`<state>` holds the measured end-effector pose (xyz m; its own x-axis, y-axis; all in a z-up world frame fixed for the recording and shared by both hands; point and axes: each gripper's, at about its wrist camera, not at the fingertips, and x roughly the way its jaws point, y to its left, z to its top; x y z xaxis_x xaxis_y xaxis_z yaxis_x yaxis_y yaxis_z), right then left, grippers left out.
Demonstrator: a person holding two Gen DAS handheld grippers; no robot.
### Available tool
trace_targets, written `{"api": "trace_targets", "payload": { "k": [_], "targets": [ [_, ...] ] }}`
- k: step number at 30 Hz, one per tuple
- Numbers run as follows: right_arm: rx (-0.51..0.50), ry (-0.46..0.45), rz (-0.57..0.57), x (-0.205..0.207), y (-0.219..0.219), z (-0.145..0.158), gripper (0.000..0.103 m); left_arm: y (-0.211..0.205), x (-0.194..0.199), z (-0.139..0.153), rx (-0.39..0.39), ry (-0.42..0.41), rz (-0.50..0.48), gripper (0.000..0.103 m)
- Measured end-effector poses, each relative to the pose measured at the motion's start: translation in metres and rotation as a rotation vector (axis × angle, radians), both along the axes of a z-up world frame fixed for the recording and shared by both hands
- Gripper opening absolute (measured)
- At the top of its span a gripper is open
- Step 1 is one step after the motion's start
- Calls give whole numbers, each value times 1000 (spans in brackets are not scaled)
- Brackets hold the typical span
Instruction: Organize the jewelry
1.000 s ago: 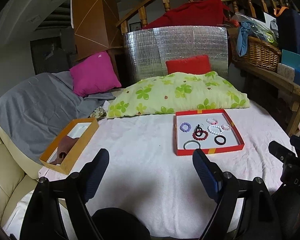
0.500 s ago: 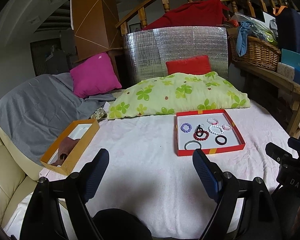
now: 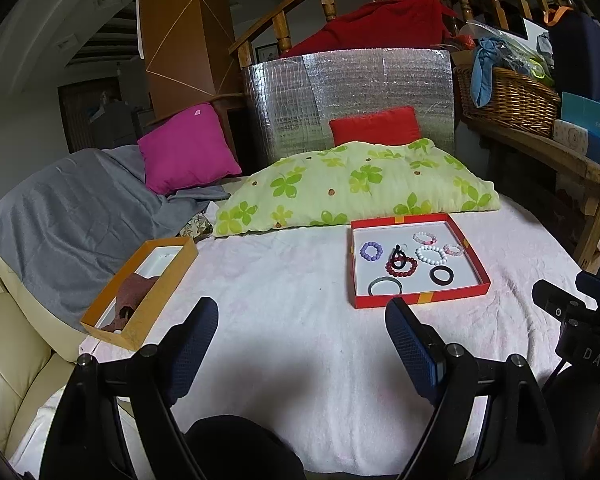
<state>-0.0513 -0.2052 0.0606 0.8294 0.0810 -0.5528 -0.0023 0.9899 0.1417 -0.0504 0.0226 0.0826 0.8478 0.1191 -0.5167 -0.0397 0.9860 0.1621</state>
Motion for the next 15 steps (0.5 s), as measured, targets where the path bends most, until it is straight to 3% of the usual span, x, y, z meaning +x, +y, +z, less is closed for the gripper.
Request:
{"api": "trace_targets", "payload": {
  "k": [15],
  "targets": [
    [7, 1, -1, 1, -2, 0, 76, -2, -1, -1, 5, 2, -5, 87]
  ]
}}
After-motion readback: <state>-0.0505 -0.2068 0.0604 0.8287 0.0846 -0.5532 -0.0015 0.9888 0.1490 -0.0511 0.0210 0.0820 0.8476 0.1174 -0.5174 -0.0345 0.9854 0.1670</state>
